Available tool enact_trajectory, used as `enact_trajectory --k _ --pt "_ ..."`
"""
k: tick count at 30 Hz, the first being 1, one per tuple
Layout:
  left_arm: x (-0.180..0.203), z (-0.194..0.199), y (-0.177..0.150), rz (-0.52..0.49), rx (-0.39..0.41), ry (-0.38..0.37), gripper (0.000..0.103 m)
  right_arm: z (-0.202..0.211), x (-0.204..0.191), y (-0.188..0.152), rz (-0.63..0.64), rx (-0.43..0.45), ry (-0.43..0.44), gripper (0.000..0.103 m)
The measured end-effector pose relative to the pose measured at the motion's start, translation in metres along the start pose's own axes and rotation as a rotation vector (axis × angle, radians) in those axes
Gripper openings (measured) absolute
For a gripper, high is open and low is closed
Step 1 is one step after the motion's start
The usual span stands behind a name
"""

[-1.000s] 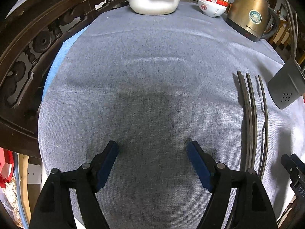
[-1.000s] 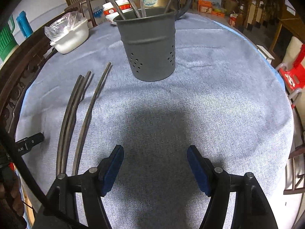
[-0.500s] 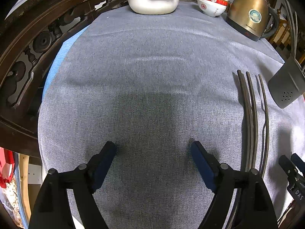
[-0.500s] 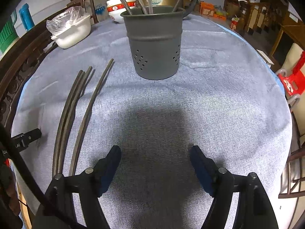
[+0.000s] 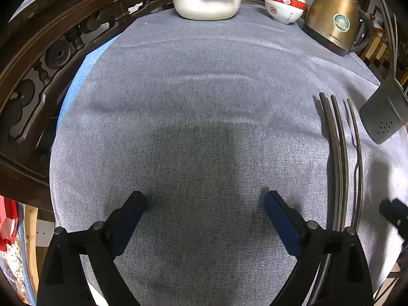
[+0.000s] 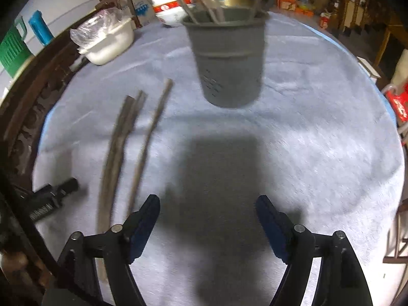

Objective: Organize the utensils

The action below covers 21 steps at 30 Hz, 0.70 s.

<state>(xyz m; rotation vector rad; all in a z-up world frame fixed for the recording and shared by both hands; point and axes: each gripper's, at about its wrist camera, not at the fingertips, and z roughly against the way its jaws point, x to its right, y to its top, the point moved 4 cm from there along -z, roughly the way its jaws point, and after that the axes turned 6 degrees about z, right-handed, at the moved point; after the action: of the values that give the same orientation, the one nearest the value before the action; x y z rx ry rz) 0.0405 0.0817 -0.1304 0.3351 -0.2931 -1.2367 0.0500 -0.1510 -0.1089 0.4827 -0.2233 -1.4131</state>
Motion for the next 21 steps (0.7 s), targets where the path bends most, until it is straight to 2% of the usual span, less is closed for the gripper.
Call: enact_trajectory --k 3,6,7,8,12,14,15,17,21 --pt "-0.001 0.0 -0.003 -0.008 0.0 -0.005 0.098 0.0 -0.014 0.017 -0.003 0.003 0.06 0.078" --pt "-0.002 0.001 -0.004 -0.019 0.0 -0.011 0.099 -0.005 -0.027 0.038 -0.015 -0.007 0.094 0.055" --pt "-0.002 0.001 -0.005 -0.021 0.0 -0.012 0.099 -0.009 -0.03 0.043 -0.024 -0.018 0.101 0.042" --pt "-0.002 0.001 -0.005 -0.023 -0.001 -0.013 0.099 -0.012 -0.031 0.046 -0.039 -0.032 0.106 0.037" --pt "-0.002 0.003 -0.008 -0.035 -0.007 -0.019 0.1 -0.032 -0.033 0.053 -0.087 -0.098 0.132 0.037" --pt "-0.003 0.003 -0.007 -0.036 -0.009 -0.019 0.1 -0.04 -0.036 0.05 -0.092 -0.132 0.146 0.025" --pt "-0.003 0.003 -0.007 -0.036 -0.011 -0.019 0.1 -0.041 -0.039 0.05 -0.082 -0.137 0.134 0.023" --pt "-0.002 0.002 -0.005 -0.035 -0.016 -0.018 0.1 -0.043 -0.04 0.051 -0.062 -0.146 0.122 0.008" --pt "0.0 0.001 -0.002 -0.03 -0.051 -0.019 0.099 -0.044 -0.041 0.051 0.037 -0.2 0.116 0.006"
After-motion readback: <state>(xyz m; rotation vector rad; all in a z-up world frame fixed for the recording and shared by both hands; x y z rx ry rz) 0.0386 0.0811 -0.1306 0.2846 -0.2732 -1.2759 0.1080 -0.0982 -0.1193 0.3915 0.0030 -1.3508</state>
